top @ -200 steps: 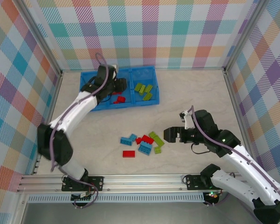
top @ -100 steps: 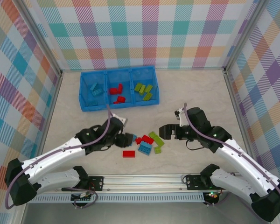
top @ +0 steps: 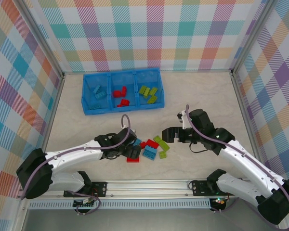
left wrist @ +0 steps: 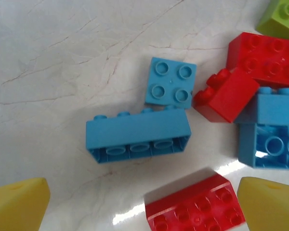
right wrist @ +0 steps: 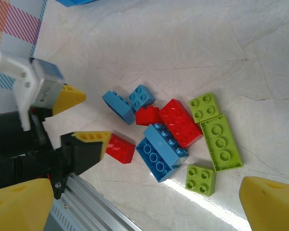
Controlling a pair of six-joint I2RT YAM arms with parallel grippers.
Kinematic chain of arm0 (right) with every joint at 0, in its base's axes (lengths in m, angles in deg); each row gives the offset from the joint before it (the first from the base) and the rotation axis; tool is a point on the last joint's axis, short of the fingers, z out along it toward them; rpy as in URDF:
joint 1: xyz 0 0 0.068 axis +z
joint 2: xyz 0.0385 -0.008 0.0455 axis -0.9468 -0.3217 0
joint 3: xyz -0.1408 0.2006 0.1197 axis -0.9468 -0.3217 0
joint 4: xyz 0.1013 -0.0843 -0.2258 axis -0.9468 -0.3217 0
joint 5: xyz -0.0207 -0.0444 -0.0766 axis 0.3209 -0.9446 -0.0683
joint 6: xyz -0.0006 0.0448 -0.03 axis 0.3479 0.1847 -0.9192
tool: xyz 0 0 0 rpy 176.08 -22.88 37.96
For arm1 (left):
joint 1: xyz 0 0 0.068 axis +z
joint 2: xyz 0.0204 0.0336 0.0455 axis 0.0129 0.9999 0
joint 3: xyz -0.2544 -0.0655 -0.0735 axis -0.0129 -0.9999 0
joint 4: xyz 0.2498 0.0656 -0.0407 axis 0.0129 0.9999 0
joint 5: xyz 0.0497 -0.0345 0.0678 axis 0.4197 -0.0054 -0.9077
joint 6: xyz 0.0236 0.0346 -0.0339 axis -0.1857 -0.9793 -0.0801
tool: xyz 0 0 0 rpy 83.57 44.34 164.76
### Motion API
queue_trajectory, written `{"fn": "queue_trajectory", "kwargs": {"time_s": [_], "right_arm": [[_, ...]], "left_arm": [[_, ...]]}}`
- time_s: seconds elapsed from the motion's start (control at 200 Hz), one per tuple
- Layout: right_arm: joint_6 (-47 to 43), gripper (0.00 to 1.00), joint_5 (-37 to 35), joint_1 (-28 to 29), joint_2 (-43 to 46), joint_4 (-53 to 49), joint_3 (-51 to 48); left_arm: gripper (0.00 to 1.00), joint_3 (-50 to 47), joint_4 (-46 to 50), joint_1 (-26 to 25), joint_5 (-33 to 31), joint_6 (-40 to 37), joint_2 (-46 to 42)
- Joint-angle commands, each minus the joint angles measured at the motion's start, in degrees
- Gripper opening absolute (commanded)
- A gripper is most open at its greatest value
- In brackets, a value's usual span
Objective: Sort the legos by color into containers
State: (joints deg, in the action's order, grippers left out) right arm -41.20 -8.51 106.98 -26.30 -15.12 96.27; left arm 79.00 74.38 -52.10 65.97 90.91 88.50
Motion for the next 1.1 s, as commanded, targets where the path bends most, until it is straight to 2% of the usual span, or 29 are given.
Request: {"fn": "queue_trajectory", "kwargs": {"time_s": [0.0, 0.115, 0.345, 0.52, 0.66, 0.715, 0.825, 0.935, 1.015, 1.095], "right_arm": [[-0.1, 0.99, 0.0, 0.2, 1.9, -0.1, 0.7], [-0.3, 1.0, -0.9, 0.2, 3.0, -1.5, 0.8], [0.2, 1.0, -1.1, 0.2, 3.9, -2.4, 0.6], [-0.2, 1.0, -0.6, 0.2, 3.8, -3.4, 0.7], [0.1, 1.0, -0.3, 0.2, 4.1, -3.3, 0.5], [0.1, 1.0, -0.3, 0.2, 4.2, -3.2, 0.5], [-0.1, 1.0, 0.4, 0.2, 4.0, -3.1, 0.8], [-1.3, 1.0, 5.9, 0.2, 3.8, -1.2, 0.7], [-1.4, 1.0, 11.2, 0.3, 3.1, 0.8, 0.4], [-1.8, 1.0, 12.6, 0.5, 2.2, 0.9, 0.4]], "left_arm": [[1.0, 0.0, -3.2, 0.1, -3.9, -0.1, 3.2], [1.0, -0.1, -5.2, 1.0, -2.4, -0.7, 5.8], [0.9, -0.8, -10.0, 3.0, 1.5, -1.4, 10.1], [0.81, -0.8, -10.1, 3.9, 2.9, -2.1, 12.5], [0.63, -1.2, -12.1, 4.1, 3.3, -1.7, 12.7], [0.58, -1.3, -11.9, 4.1, 3.4, -1.5, 12.0], [0.55, -1.3, -11.1, 4.1, 3.1, -1.2, 8.5], [0.56, 0.3, -7.2, 4.9, 2.1, -1.7, 2.5], [0.57, 3.2, -4.7, 7.1, 0.5, -3.7, -0.8], [0.57, 6.9, -4.0, 11.3, -0.8, -6.3, -2.6]]}}
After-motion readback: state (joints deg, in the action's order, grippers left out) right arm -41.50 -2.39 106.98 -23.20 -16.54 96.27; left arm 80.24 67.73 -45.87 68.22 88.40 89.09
